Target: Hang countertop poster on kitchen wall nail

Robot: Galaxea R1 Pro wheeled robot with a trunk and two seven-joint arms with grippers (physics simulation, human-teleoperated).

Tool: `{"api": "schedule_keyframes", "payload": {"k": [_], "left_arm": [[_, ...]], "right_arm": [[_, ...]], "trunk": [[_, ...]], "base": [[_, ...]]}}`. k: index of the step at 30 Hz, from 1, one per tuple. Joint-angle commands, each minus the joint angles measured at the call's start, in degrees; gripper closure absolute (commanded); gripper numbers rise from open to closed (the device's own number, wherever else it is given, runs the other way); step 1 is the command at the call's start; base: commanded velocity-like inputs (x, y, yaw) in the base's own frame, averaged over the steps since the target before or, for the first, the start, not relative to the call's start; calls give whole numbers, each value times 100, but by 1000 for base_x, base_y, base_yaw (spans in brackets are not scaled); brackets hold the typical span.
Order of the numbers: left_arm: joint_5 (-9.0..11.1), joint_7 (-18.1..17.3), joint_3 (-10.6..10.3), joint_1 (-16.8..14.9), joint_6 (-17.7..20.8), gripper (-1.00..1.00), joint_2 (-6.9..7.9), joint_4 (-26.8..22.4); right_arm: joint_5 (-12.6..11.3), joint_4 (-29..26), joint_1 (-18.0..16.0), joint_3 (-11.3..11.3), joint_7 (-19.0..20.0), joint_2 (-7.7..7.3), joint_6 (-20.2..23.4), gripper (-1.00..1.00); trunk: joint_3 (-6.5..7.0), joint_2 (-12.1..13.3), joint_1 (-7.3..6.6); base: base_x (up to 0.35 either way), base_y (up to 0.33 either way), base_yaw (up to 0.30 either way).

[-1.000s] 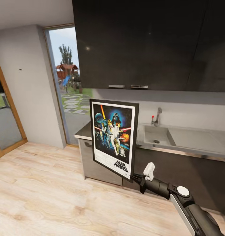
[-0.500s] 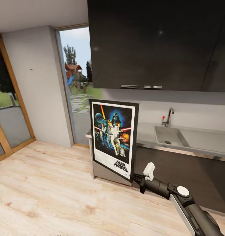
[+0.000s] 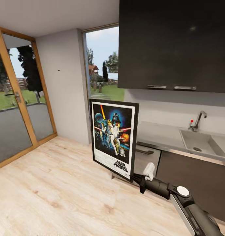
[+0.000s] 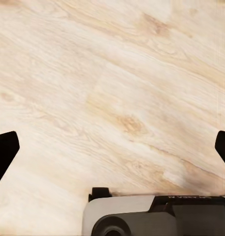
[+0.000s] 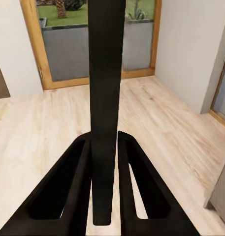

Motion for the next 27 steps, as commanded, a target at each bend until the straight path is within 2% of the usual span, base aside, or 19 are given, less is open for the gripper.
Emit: {"api": "schedule_keyframes", "payload": {"k": [1, 15, 27], "left_arm": [[39, -35, 12, 3, 2, -100, -1, -1], [40, -35, 12, 3, 2, -100, -1, -1], [40, -35, 12, 3, 2, -100, -1, -1]], "right_arm": [[-72, -1, -3, 8, 13, -2, 67, 100], [-71, -1, -3, 8, 12, 2, 72, 100], [-81, 61, -3, 8, 7, 2, 68, 100]], "trunk": [[0, -3, 3], [0, -3, 3], [0, -3, 3]], "base": [[95, 296, 288], [109, 296, 284], [127, 296, 46]]}}
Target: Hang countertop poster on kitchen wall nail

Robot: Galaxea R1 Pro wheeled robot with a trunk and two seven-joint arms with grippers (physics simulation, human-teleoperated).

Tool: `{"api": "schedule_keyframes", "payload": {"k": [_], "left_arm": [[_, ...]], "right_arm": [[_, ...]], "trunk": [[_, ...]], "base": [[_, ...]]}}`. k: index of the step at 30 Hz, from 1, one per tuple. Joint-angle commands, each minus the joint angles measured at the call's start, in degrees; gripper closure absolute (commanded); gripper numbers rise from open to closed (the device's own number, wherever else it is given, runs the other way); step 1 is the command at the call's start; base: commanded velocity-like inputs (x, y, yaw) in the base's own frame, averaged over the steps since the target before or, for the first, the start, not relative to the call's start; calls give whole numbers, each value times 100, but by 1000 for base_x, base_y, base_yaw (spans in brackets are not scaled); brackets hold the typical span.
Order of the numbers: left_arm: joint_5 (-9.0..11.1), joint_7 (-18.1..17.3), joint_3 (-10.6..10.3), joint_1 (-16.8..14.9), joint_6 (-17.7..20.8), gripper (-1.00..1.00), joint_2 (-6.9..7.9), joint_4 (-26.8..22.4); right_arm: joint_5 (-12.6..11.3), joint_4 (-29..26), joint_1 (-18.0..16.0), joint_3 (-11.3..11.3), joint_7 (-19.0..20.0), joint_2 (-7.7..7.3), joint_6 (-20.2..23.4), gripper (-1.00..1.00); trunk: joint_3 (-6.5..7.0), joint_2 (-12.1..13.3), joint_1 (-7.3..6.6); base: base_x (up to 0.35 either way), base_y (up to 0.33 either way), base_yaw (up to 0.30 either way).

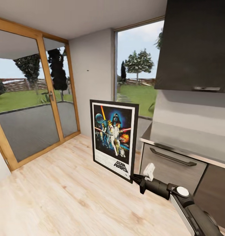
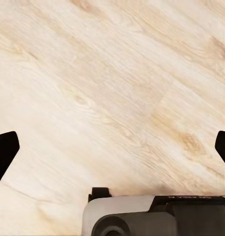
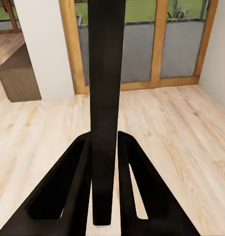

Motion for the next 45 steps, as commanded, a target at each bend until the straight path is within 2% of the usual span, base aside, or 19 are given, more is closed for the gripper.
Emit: {"api": "schedule_keyframes", "payload": {"k": [1, 9, 26, 45], "left_arm": [[39, -35, 12, 3, 2, -100, -1, -1], [39, -35, 12, 3, 2, -100, -1, -1], [39, -35, 12, 3, 2, -100, -1, -1], [39, -35, 12, 3, 2, -100, -1, -1]], "right_arm": [[-75, 5, -3, 8, 11, -3, 67, 100], [-73, 15, -3, 8, 11, -3, 66, 100], [-72, 15, -3, 8, 13, -3, 66, 100], [-84, 15, -3, 8, 17, -5, 66, 100]], "trunk": [[0, -3, 3], [0, -3, 3], [0, -3, 3], [0, -3, 3]], "base": [[131, 296, 1], [142, 296, 51], [223, 283, 252], [245, 274, 18]]}}
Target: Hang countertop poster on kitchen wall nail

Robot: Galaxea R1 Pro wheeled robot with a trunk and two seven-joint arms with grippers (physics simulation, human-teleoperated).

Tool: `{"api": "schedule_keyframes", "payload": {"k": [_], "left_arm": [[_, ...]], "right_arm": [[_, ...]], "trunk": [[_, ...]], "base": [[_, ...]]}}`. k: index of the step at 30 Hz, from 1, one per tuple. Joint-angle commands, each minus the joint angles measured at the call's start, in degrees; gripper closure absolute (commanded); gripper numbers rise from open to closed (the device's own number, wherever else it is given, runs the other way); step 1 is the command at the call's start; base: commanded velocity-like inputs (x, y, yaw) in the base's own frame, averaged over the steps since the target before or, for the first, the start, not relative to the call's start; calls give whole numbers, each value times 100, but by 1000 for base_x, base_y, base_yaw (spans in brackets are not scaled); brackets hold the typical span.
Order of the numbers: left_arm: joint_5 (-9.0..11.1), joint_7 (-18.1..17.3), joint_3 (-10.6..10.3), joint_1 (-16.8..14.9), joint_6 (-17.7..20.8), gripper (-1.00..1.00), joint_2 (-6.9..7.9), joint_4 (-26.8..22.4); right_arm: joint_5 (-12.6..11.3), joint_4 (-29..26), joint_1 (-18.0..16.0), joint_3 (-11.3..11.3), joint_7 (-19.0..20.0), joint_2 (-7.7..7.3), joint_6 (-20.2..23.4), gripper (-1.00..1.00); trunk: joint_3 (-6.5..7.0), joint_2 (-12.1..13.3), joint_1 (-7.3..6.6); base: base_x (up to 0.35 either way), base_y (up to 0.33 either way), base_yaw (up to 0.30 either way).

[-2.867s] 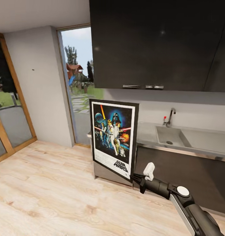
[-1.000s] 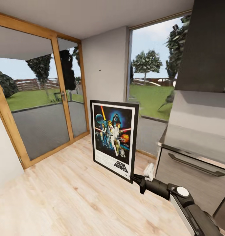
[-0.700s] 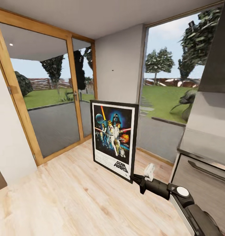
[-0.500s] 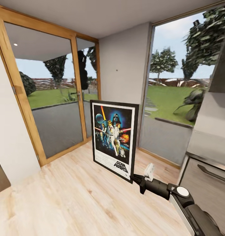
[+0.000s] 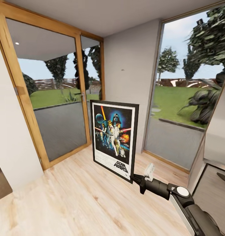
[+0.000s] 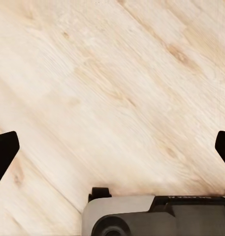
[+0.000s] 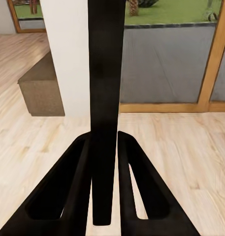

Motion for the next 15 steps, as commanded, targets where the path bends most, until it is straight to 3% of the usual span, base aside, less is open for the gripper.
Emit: {"api": "schedule_keyframes", "payload": {"k": [1, 15], "left_arm": [[40, -35, 12, 3, 2, -100, -1, -1], [38, -35, 12, 3, 3, -100, -1, -1]], "right_arm": [[-70, -1, -3, 8, 13, -6, 67, 100], [-67, -1, -3, 8, 20, -2, 67, 100]], "trunk": [[0, -2, 5], [0, -2, 5]], "base": [[246, 274, 0], [246, 274, 0]]}}
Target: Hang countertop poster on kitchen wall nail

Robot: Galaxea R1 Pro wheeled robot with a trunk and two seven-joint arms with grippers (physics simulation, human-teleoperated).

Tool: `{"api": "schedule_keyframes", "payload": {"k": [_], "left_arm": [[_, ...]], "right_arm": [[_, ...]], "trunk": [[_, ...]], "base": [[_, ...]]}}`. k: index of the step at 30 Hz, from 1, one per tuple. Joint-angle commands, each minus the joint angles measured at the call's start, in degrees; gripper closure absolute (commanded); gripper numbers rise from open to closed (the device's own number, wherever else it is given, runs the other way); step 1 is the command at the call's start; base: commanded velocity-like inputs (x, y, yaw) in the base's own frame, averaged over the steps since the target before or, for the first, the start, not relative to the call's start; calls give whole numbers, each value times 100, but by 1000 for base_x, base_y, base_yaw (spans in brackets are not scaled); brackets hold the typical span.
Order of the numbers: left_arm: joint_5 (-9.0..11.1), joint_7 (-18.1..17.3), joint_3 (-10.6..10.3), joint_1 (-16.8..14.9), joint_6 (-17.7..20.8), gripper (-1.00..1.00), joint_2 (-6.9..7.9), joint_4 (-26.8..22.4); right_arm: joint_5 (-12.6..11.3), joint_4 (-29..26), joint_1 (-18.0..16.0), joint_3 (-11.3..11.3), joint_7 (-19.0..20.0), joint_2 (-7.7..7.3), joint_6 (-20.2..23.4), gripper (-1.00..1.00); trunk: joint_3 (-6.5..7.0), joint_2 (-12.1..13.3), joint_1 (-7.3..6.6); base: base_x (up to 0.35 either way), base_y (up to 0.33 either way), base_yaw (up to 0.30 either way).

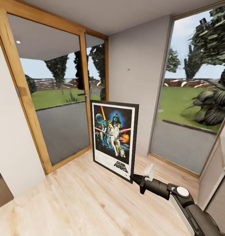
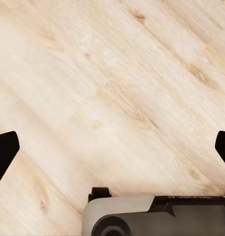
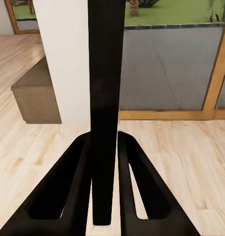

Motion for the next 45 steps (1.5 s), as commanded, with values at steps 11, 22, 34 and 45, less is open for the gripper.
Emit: {"api": "schedule_keyframes", "payload": {"k": [11, 22, 34, 45], "left_arm": [[41, -35, 12, 3, 2, -100, -1, -1], [40, -35, 12, 3, 2, -100, -1, -1], [39, -35, 12, 3, 2, -100, -1, -1], [41, -35, 12, 3, 2, -100, -1, -1]], "right_arm": [[-73, -1, -3, 8, 9, -3, 67, 100], [-73, -1, -3, 11, -6, -3, 67, 100], [-80, -1, -3, 8, 7, -3, 67, 100], [-82, -1, -3, 8, 16, -3, 67, 100]], "trunk": [[0, -2, 5], [0, -2, 5], [0, -2, 5], [0, -2, 5]], "base": [[245, 274, -120], [238, 279, -91], [233, 283, -2], [232, 284, 0]]}}
